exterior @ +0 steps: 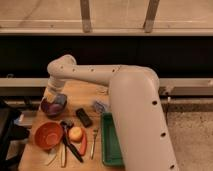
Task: Wipe purple bowl with sponge
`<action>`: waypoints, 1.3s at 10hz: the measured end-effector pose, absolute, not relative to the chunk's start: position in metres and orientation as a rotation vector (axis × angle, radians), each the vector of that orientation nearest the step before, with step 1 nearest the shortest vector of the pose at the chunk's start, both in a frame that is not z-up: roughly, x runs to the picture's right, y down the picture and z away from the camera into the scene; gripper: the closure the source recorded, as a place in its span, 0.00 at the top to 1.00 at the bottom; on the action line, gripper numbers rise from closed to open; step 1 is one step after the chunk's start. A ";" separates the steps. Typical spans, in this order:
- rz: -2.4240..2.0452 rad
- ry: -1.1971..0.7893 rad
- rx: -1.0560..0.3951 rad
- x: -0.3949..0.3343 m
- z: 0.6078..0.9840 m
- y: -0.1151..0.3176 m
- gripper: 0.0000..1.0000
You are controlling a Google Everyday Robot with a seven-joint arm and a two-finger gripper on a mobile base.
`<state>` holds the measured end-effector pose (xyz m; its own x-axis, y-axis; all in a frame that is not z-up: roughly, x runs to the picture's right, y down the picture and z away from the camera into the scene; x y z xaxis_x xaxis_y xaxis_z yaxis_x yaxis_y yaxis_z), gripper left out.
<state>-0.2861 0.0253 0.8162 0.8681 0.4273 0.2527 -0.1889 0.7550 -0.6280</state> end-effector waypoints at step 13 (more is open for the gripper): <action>0.249 -0.481 -0.651 -0.320 0.821 0.037 0.00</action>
<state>-0.3201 0.0375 0.8212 0.8618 0.3679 0.3492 -0.0732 0.7714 -0.6321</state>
